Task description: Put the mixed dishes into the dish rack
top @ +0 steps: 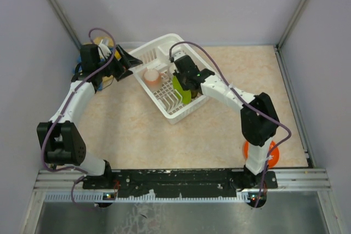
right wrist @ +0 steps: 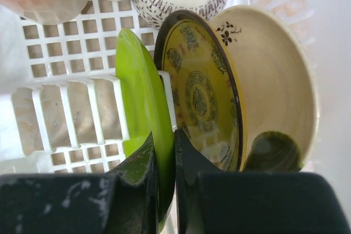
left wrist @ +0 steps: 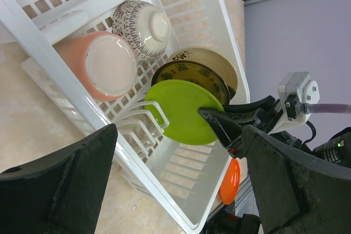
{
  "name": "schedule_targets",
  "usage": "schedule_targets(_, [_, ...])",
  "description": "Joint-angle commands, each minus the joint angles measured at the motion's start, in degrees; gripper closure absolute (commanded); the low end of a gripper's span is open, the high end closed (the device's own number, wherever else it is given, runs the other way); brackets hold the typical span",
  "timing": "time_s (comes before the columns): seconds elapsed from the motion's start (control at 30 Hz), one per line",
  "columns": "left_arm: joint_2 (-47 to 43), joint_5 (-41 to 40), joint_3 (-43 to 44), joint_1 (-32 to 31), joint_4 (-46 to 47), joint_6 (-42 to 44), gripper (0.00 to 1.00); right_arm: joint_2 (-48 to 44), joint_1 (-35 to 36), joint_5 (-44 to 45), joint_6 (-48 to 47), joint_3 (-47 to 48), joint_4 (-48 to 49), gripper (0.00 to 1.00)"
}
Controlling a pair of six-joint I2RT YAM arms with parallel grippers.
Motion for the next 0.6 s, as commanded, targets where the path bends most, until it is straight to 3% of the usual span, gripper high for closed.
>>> schedule_targets(0.0, [-1.5,0.1,-0.3,0.5,0.3,1.0,0.00,0.2,-0.6,-4.5,3.2,-0.7,0.1,0.90])
schedule_targets(0.33, [-1.7,0.4,-0.2,0.4,0.1,0.7,0.00,-3.2,-0.7,-2.6,2.9,-0.9,0.2,0.55])
schedule_targets(0.57, [-1.8,0.2,-0.4,0.5,-0.2,1.1,0.00,-5.8,-0.7,-0.7,2.4,0.7,-1.6,0.41])
